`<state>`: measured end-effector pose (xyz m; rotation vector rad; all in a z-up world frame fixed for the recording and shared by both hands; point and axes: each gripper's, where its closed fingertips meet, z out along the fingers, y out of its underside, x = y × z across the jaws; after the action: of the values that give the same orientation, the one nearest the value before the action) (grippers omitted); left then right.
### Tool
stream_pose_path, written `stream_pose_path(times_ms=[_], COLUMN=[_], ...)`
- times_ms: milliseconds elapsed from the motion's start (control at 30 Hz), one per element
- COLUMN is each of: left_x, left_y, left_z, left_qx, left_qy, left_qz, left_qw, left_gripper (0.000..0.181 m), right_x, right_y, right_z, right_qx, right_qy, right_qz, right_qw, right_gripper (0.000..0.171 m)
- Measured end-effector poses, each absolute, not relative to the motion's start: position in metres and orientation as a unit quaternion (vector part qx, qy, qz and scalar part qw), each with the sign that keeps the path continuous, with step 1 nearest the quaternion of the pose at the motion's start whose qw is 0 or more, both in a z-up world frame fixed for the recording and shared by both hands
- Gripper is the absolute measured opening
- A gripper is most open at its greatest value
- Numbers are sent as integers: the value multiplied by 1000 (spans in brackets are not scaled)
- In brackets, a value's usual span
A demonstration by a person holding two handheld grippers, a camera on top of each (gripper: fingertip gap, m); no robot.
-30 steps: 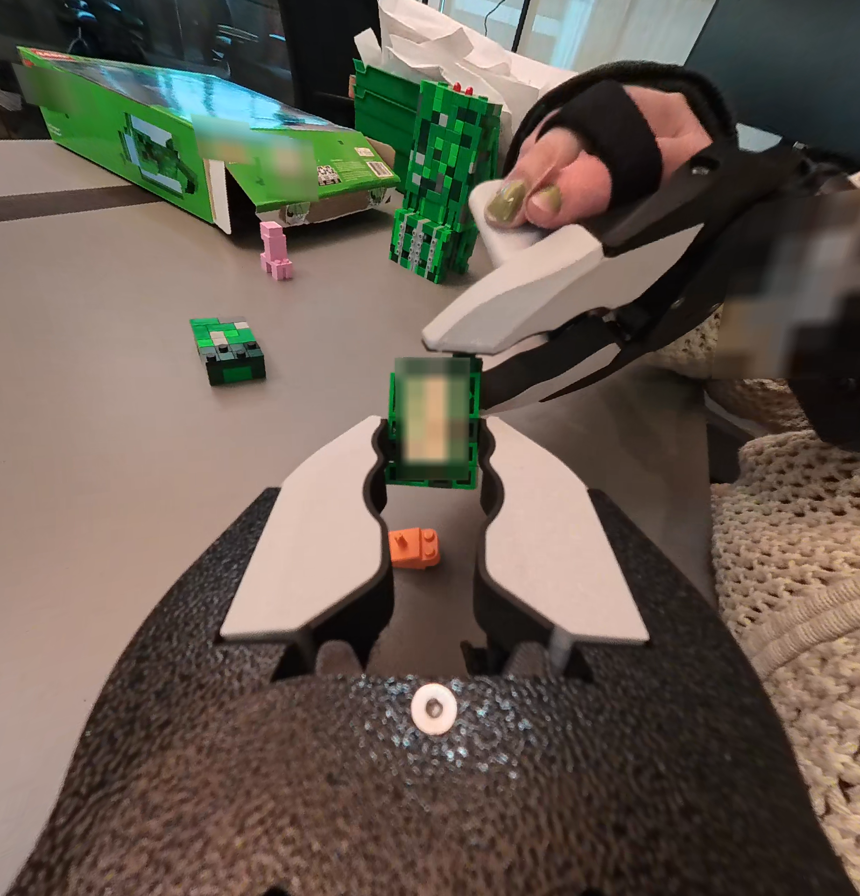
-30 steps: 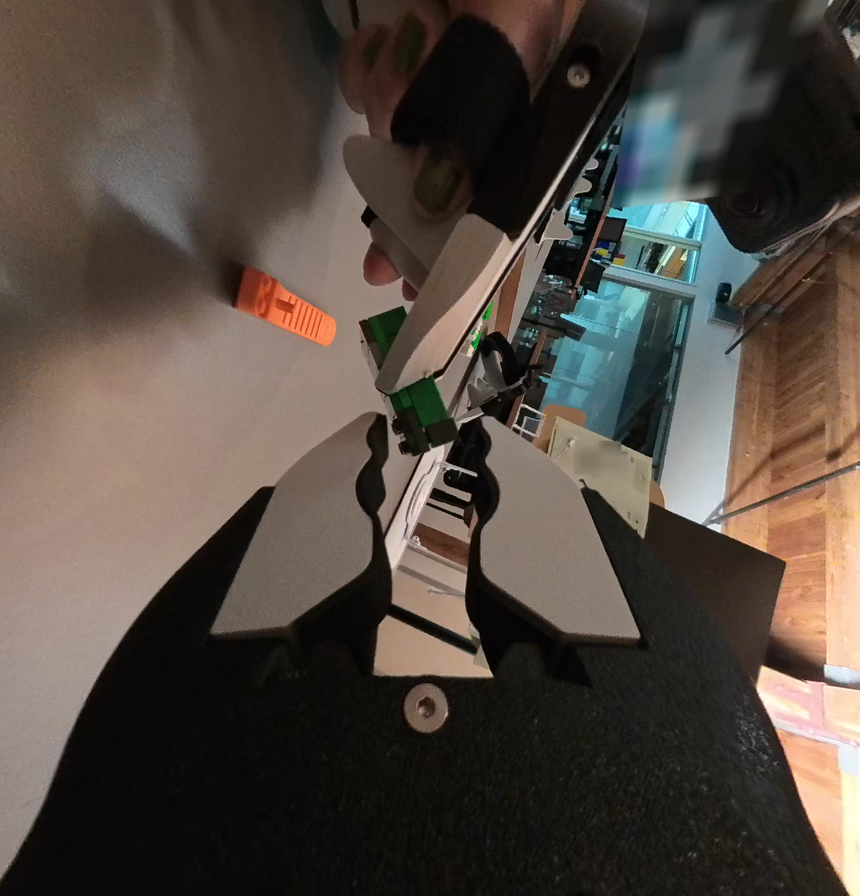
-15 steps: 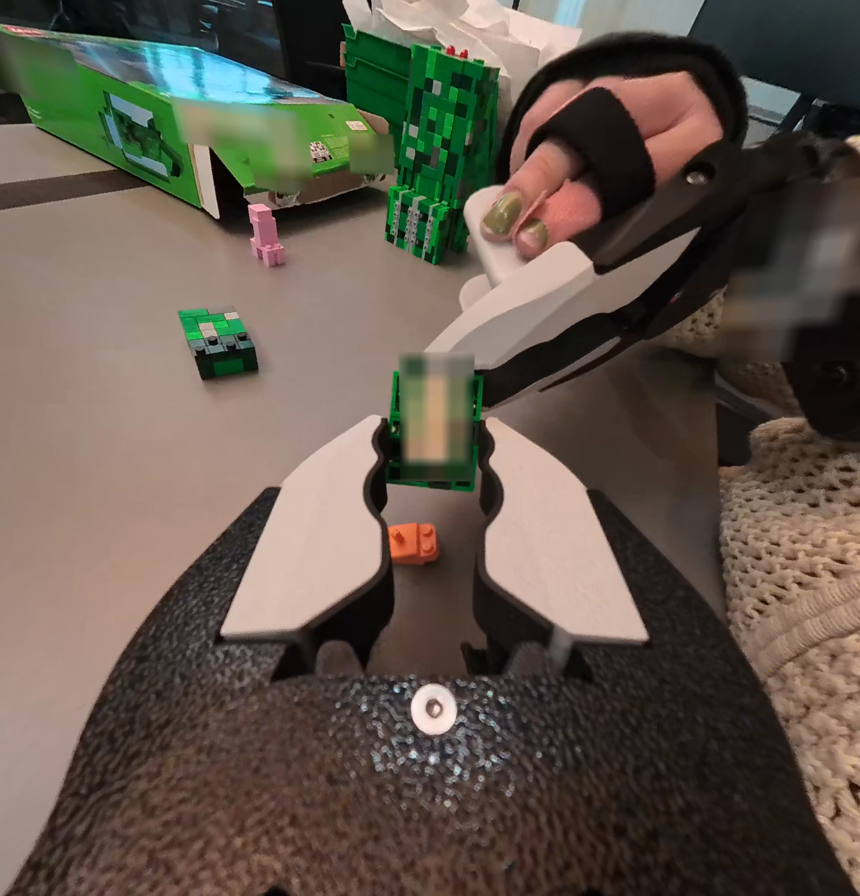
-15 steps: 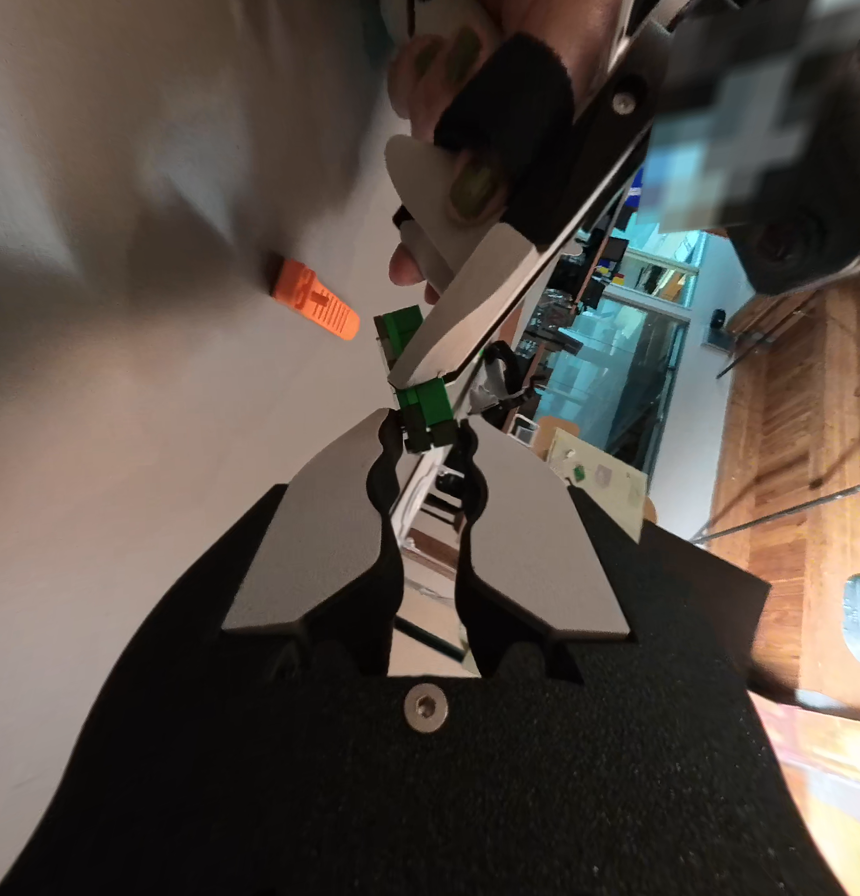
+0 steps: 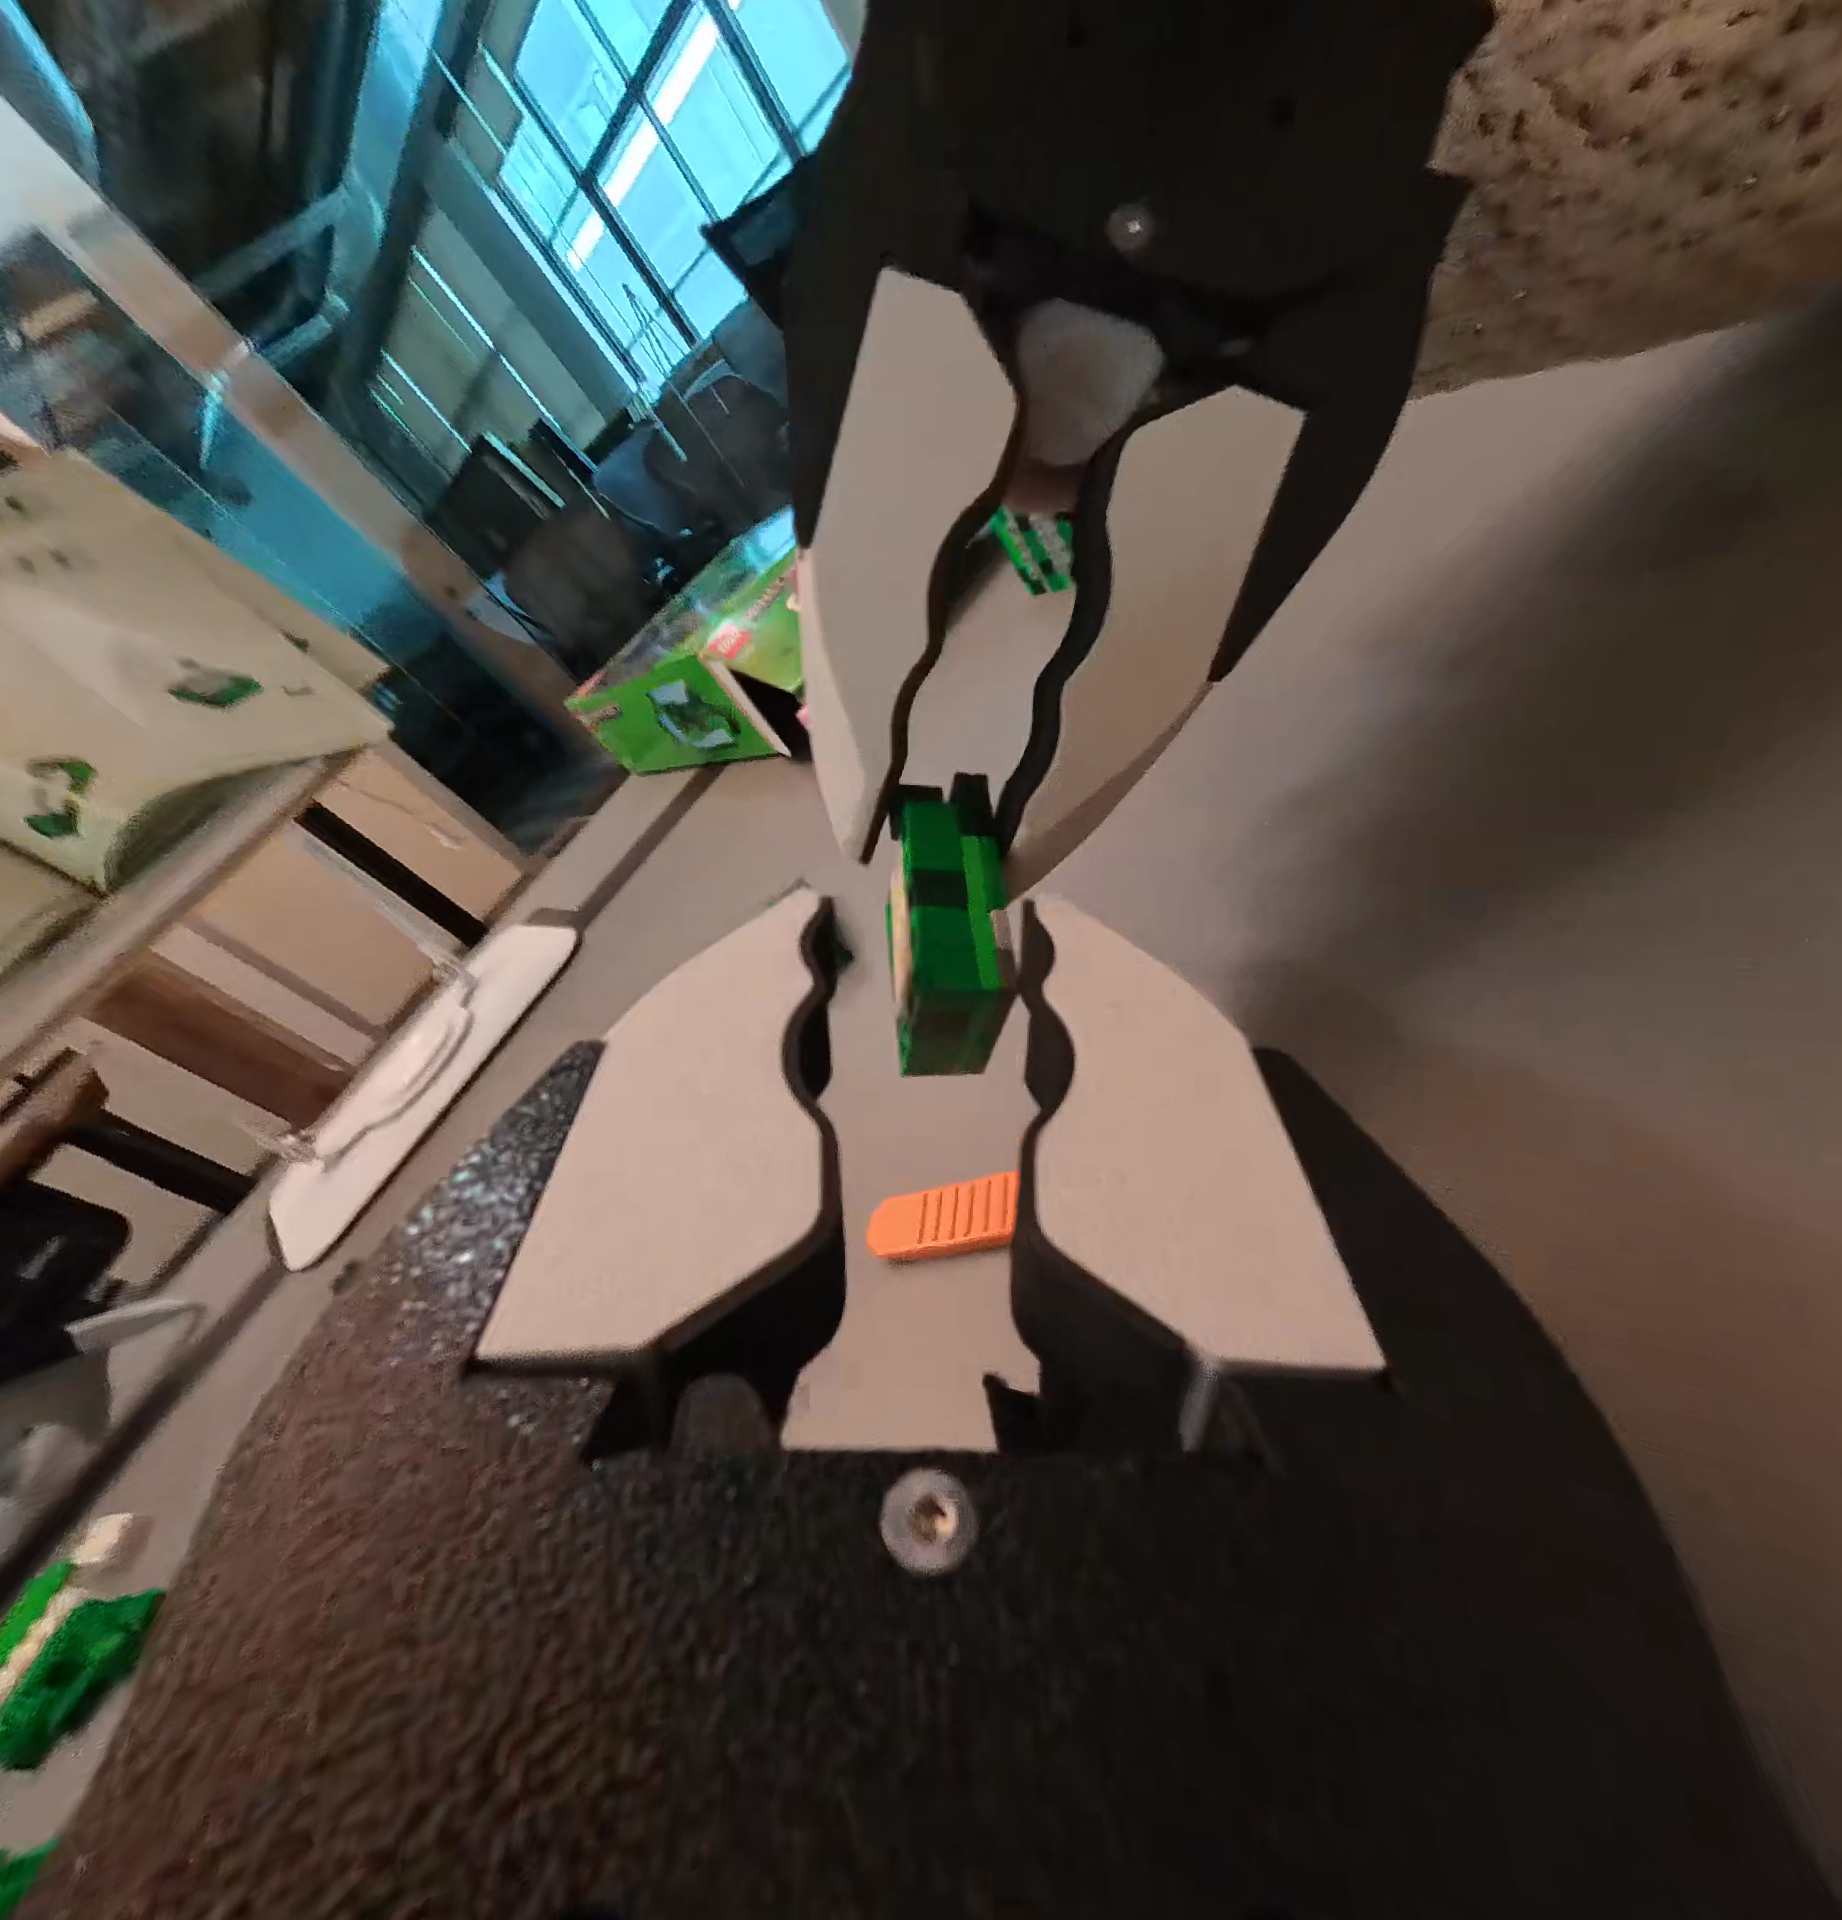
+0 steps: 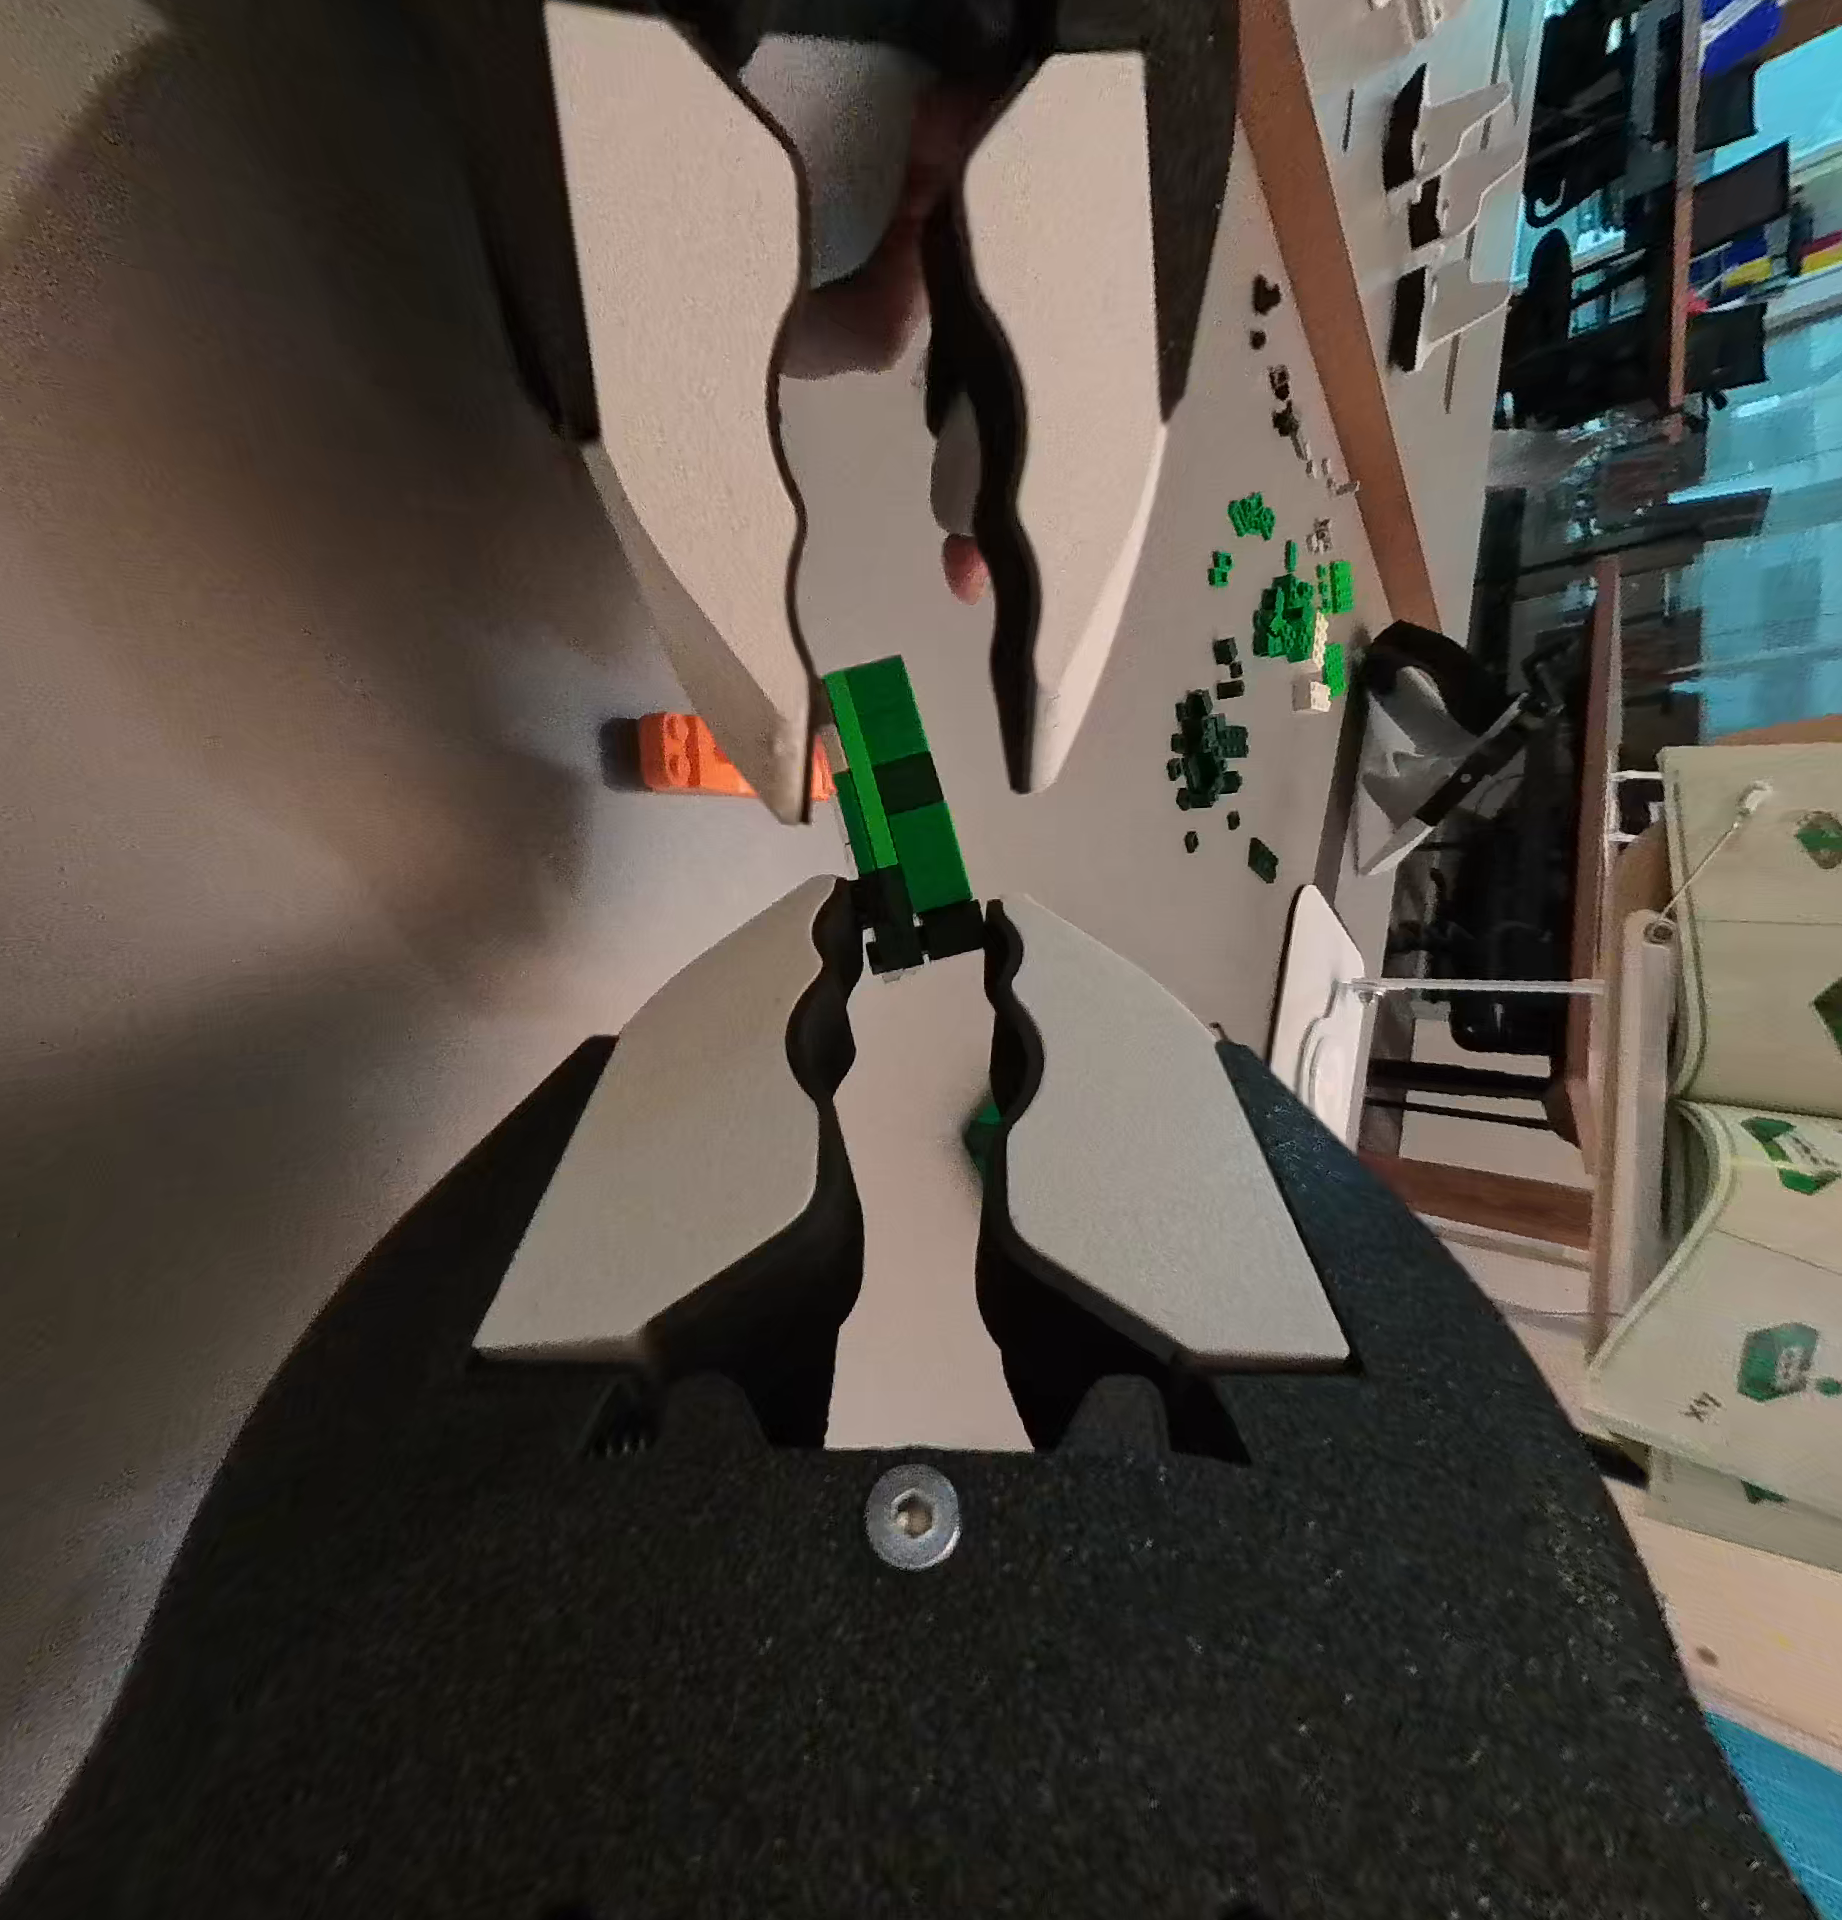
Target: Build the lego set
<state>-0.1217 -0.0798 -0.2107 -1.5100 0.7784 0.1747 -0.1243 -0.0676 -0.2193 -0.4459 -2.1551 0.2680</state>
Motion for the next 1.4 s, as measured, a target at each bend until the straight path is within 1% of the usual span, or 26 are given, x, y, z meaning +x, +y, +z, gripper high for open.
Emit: stream_pose_path(times_ms=[67,167,267,667,833,933,1000,1067,1133,1200,1300,1333,1400], left_x=[-118,-120,-124,-121,-124,-124,-123,-123,-124,-129,-129,-130,-128], left_y=[-81,-81,-80,-80,-79,-78,-77,-77,-76,-74,-75,-76,-77], left_z=[-210,-207,-208,-212,-214,-220,-221,-219,-209,-203,-205,-204,-204], left_qx=[-659,-666,-677,-678,-686,-694,-696,-697,-686,-672,-663,-660,-656], left_qy=[353,342,326,339,333,342,344,335,319,313,327,327,333], left_qz=[82,76,54,54,52,61,64,57,52,84,104,111,106], left_qw=[659,659,657,650,644,630,627,631,652,666,665,668,669], left_gripper=[20,18,18,18,19,19,19,19,23,46,42,36,29], right_x=[-125,-124,-124,-122,-125,-125,-125,-126,-126,-125,-124,-122,-120], right_y=[-68,-69,-70,-69,-68,-68,-68,-67,-67,-66,-65,-66,-68], right_z=[-216,-212,-209,-213,-212,-216,-218,-217,-214,-213,-213,-214,-215], right_qx=[-186,-182,-166,-119,-77,-28,-15,-46,-111,-183,-212,-213,-213], right_qy=[-866,-864,-860,-869,-862,-861,-860,-864,-864,-867,-863,-865,-867], right_qz=[114,120,106,54,-8,-69,-82,-57,17,91,140,148,162], right_qw=[450,454,471,476,501,504,503,499,490,455,437,429,421], right_gripper=[22,22,21,20,19,20,19,19,19,19,19,20,20])
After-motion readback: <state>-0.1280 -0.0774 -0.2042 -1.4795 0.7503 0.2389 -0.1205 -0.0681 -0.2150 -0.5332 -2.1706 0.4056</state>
